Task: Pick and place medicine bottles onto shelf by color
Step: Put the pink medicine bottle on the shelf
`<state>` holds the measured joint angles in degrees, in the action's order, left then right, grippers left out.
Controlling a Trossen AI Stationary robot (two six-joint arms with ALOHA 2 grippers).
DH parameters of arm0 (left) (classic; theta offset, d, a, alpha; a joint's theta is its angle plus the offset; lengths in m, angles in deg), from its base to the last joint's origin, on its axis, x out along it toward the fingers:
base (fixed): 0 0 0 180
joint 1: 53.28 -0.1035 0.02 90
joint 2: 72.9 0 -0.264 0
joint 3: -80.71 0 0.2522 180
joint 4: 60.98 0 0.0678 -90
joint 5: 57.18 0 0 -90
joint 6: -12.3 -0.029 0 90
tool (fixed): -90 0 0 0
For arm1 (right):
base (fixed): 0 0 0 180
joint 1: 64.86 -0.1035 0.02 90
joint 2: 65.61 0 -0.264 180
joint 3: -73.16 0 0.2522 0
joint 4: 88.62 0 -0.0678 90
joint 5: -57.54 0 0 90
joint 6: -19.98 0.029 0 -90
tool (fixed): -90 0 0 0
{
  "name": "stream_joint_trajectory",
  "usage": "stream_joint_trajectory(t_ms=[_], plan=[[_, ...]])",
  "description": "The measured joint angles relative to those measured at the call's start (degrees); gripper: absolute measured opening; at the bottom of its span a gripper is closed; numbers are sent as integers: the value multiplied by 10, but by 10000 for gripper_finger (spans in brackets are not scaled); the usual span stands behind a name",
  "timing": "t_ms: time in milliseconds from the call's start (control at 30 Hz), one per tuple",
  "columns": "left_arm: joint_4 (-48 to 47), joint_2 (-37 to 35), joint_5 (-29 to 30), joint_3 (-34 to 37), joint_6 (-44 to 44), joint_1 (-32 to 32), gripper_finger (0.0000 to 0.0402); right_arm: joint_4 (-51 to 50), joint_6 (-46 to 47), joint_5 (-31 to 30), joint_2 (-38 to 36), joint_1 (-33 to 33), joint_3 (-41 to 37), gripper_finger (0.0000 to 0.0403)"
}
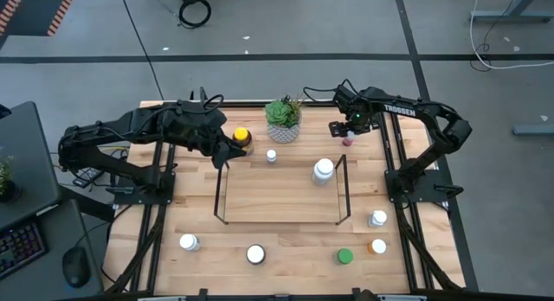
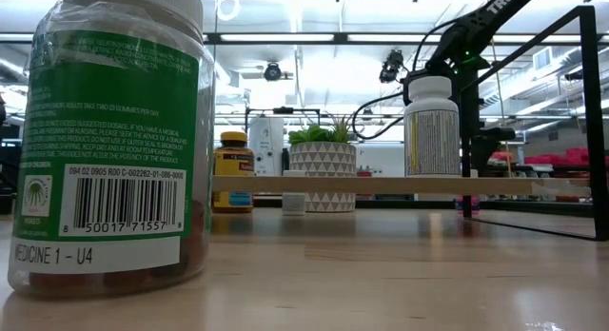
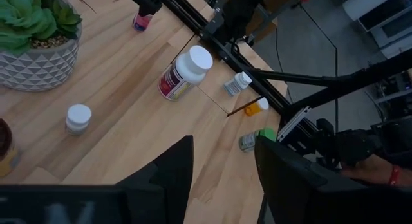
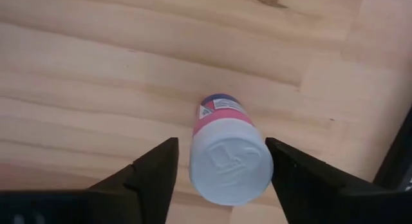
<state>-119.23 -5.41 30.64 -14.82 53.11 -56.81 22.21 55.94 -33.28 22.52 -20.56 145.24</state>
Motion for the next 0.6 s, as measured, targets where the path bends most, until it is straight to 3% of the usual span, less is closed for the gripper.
stream_joint_trajectory(t_ms=[233,467,600], plan=[[0,0,11,0,-9,-16,172,-1,-2,0,0,-1,0,183],[1,-1,11,0,-9,-22,172,-12,-16,5,0,-1,0,186],[1,-1,11,0,-9,-22,173,-19,-17,40,0,-1,5,190]])
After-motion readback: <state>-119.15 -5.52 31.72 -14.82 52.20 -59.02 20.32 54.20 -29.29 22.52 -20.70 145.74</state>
